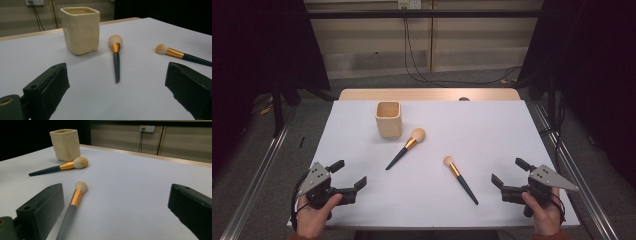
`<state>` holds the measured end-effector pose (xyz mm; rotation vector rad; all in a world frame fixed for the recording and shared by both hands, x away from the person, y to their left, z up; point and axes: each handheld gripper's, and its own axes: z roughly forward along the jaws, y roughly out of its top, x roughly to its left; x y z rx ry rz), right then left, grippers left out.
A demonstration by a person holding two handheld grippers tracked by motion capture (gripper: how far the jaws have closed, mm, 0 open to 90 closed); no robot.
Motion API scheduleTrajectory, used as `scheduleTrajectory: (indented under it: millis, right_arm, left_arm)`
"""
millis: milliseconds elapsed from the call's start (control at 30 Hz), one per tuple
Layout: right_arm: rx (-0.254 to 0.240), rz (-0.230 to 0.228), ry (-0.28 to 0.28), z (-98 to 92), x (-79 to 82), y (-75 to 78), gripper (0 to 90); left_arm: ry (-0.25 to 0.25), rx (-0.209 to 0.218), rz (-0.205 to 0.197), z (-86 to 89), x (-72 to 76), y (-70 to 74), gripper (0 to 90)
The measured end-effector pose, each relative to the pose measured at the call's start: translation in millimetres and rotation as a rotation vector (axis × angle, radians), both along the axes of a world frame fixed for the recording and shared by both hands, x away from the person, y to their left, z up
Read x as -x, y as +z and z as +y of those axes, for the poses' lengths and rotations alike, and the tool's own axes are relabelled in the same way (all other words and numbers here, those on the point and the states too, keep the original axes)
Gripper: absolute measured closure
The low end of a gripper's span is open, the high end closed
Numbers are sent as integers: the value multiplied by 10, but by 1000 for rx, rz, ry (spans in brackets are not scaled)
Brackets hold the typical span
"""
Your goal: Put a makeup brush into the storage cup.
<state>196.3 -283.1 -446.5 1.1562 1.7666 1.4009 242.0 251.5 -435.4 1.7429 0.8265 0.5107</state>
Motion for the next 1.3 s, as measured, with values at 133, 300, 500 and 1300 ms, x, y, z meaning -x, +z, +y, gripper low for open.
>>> scheduleTrajectory:
  millis: [133,300,500,1300]
  right_arm:
    - [4,-3,6,30,13,10,3]
    - [6,4,6,20,-4,-1,3]
    - [1,6,3,19,4,0,3]
    - [2,3,4,19,2,-4,3]
  left_arm:
    - [-9,12,-3,-58,-21,15,39]
    - [-23,5,6,-129,-108,33,39]
    - [-16,-14,-22,-187,-178,98,41]
    - [-67,10,-51,-544,-615,231,41]
